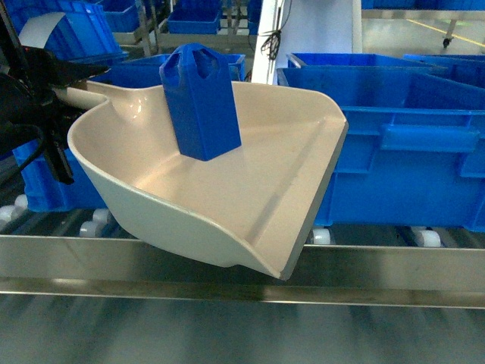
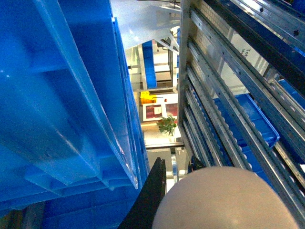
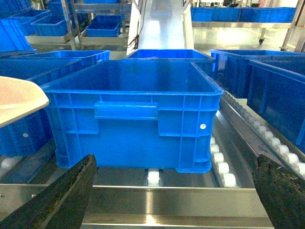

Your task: Place part in tray to right shelf

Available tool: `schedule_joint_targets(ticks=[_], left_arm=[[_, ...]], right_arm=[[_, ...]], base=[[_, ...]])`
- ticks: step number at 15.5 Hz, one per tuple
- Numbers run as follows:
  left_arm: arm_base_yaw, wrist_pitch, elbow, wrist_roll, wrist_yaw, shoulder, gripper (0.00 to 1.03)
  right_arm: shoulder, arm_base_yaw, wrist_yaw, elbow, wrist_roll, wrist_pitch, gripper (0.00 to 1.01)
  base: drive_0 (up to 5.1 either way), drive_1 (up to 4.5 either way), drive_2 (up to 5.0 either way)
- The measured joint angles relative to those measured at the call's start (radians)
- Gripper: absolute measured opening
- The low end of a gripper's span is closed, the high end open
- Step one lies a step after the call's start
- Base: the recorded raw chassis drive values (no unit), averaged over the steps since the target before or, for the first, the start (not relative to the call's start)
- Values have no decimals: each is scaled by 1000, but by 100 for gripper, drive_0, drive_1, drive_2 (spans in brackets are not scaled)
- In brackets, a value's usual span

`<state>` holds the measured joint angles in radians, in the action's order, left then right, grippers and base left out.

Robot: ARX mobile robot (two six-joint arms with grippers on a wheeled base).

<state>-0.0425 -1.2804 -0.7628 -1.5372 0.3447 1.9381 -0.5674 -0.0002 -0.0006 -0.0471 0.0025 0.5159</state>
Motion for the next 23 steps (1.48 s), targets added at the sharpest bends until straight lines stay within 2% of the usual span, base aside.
schedule_joint_targets(ticks=[14, 15, 16, 17, 18, 19, 20, 21, 23], left_arm=[[0, 0, 0, 0, 0, 0, 12], [-4, 66, -3, 15, -29, -14, 12], [-10, 220, -2, 84, -143, -62, 12], [-13, 265, 0, 150, -179, -97, 12], [-13, 247, 1, 195, -194, -118, 12], [0, 207, 6, 196, -192, -125, 12], [21, 67, 8, 119, -199, -208, 12], [33, 95, -16, 101, -208, -249, 12], [55, 167, -74, 98, -232, -253, 12]], right_arm=[[0, 0, 0, 0, 0, 0, 98], [0, 0, 0, 0, 0, 0, 98], [0, 0, 0, 0, 0, 0, 98], [0, 0, 0, 0, 0, -1, 98], [0, 0, 0, 0, 0, 0, 98], [0, 0, 0, 0, 0, 0, 98], [0, 0, 0, 0, 0, 0, 98], [0, 0, 0, 0, 0, 0, 98], [0, 0, 0, 0, 0, 0, 98]], base=[[0, 0, 0], [0, 0, 0], [0, 0, 0], [0, 0, 0], [0, 0, 0], [0, 0, 0], [0, 0, 0], [0, 0, 0], [0, 0, 0]])
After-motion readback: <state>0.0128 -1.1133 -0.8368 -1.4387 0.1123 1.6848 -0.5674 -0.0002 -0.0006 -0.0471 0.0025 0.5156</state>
